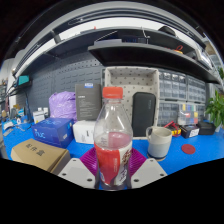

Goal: Pour water

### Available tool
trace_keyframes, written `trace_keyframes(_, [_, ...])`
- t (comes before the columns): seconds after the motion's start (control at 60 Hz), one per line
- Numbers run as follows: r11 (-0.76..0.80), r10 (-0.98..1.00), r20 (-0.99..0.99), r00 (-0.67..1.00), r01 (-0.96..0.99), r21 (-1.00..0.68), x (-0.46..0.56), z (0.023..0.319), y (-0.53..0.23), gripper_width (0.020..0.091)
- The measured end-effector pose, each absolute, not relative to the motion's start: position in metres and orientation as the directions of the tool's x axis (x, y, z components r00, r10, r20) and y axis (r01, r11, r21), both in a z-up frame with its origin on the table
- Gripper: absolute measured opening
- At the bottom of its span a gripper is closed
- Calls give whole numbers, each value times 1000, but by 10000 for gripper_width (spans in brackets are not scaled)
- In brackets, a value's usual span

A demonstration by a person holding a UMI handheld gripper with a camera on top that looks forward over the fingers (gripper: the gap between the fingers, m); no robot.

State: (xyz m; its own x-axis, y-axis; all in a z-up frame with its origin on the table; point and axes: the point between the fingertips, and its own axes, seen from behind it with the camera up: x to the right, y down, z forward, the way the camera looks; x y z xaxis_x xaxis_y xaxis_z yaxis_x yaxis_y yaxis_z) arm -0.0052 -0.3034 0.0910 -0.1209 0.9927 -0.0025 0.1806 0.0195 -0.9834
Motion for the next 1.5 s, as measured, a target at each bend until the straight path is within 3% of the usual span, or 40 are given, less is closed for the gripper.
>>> trace_keyframes(0.2, [-22, 991, -49, -124, 214, -977, -6, 89, -302, 354])
trace_keyframes(0.417, [-356, 914, -399, -67, 335, -872, -36, 103, -301, 358])
trace_keyframes(0.617, [-772, 595, -797, 100, 344, -534, -74, 127, -294, 365])
trace_keyframes(0.75, [-924, 294, -944, 152, 297, -240, -101, 142, -284, 365])
trace_keyframes(1.183, [-907, -311, -908, 280, 197, 371, -127, 155, -277, 366])
trace_keyframes(1.35, [-890, -358, -883, 303, 175, 421, -128, 155, -271, 365])
trace_keyframes(1.5, [-921, -228, -926, 300, 244, 305, -122, 158, -272, 364])
